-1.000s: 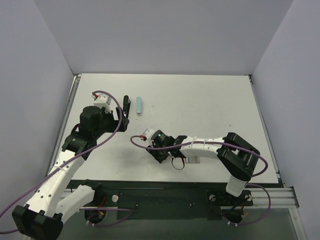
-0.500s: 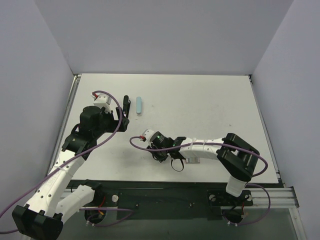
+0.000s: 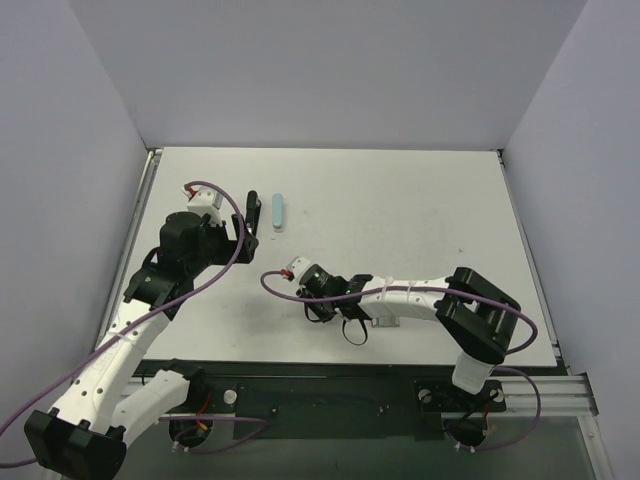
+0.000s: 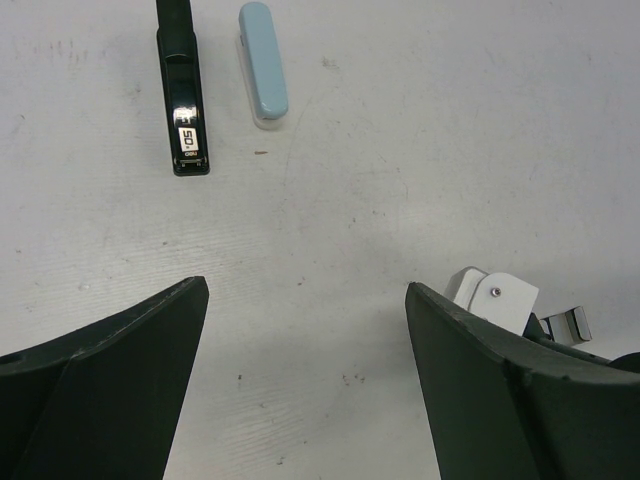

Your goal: Unload the staples from the stapler

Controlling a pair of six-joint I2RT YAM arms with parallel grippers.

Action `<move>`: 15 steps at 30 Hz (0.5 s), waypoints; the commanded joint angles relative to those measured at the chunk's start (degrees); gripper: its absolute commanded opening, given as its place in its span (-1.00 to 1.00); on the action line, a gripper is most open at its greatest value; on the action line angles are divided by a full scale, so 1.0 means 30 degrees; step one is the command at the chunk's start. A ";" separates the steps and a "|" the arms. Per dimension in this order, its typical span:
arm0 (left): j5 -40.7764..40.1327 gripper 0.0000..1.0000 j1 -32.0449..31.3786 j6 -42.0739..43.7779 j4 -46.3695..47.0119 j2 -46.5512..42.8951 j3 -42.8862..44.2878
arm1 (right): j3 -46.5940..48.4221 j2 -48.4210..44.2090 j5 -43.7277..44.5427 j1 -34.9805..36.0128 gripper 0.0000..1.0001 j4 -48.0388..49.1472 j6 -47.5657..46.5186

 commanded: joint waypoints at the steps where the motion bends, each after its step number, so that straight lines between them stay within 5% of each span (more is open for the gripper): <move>1: 0.0071 0.82 0.0144 -0.0088 0.0794 -0.0044 0.0313 | -0.0320 -0.1831 0.0557 0.0153 -0.82 -0.0590 0.0927; 15: 0.0130 0.82 0.0173 -0.0088 0.0823 0.0131 0.0342 | -0.3011 -0.7106 0.3136 -0.1251 -0.84 -0.2758 0.3942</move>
